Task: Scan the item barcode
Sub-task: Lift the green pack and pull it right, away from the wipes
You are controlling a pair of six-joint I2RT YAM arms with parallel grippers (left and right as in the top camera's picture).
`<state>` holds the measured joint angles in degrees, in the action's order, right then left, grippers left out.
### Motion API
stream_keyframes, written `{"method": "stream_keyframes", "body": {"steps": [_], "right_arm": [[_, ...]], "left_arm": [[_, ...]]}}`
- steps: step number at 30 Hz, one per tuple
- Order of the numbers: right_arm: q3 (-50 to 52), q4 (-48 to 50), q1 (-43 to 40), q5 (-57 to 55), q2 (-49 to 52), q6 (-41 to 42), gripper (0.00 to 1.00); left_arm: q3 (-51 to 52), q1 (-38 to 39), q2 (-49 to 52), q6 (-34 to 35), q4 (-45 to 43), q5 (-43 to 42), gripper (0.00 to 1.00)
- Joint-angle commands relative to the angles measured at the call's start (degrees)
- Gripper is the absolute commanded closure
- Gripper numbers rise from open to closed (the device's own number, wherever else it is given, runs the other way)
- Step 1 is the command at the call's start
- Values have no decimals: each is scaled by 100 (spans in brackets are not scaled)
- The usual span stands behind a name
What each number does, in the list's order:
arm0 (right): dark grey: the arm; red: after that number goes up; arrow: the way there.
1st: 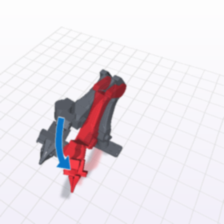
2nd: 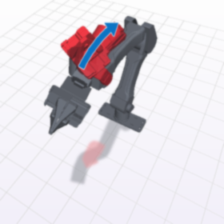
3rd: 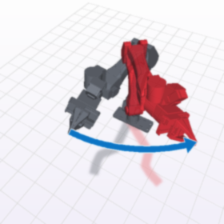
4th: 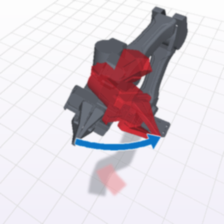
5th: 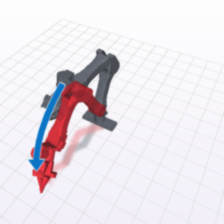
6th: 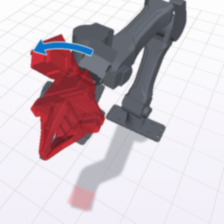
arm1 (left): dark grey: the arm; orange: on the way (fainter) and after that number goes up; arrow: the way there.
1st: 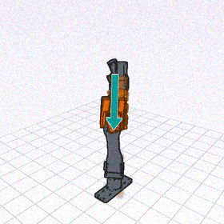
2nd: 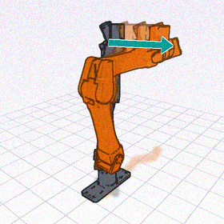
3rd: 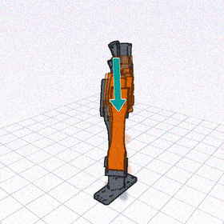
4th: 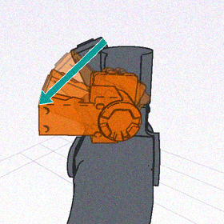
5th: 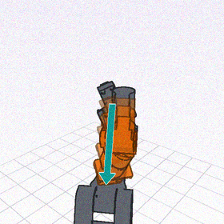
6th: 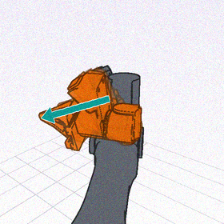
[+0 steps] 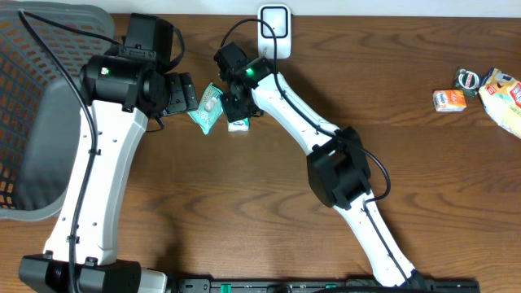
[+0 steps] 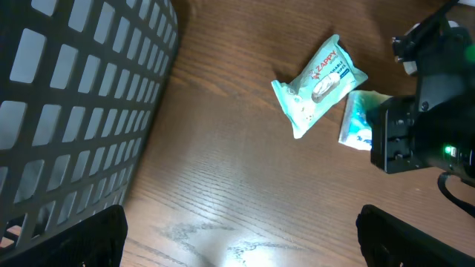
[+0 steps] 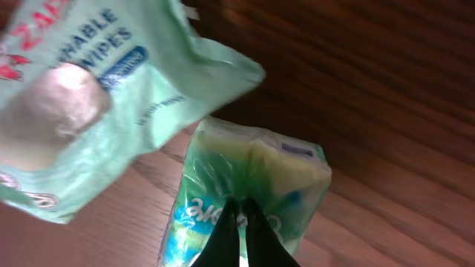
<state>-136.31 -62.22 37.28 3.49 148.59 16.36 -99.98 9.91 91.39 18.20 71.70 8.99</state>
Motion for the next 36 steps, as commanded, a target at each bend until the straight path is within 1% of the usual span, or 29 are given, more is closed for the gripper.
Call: {"method": "stream_keyframes", "body": {"steps": [1, 5, 8, 14, 20, 21, 22, 23, 26, 36], "right_arm": [[37, -245, -83, -929, 131, 72, 99], [35, -774, -225, -1808, 129, 555, 99], [35, -1073, -350, -2170, 101, 791, 99], [33, -1309, -562, -1985, -90, 828, 99], [35, -1272, -490, -1510, -437, 826, 99], [35, -1228, -450, -1460, -476, 826, 77], [33, -1191, -424, -1397, -487, 828, 36], [35, -1132, -404, -1316, -490, 826, 1], [35, -1038, -367, -1167, -490, 831, 1], [37, -896, -358, -1169, -479, 896, 1]], "left_arm": [[17, -9, -9, 52, 11, 70, 2], [17, -9, -9, 52, 11, 70, 2], [17, -9, -9, 52, 11, 70, 2], [17, -9, -9, 52, 11, 70, 2], [17, -9, -9, 52, 11, 70, 2], [17, -9, -9, 52, 11, 70, 2], [17, -9, -9, 52, 11, 70, 2], [17, -9, -9, 52, 11, 70, 2], [17, -9, -9, 52, 11, 70, 2], [17, -9, -9, 52, 11, 70, 2]]}}
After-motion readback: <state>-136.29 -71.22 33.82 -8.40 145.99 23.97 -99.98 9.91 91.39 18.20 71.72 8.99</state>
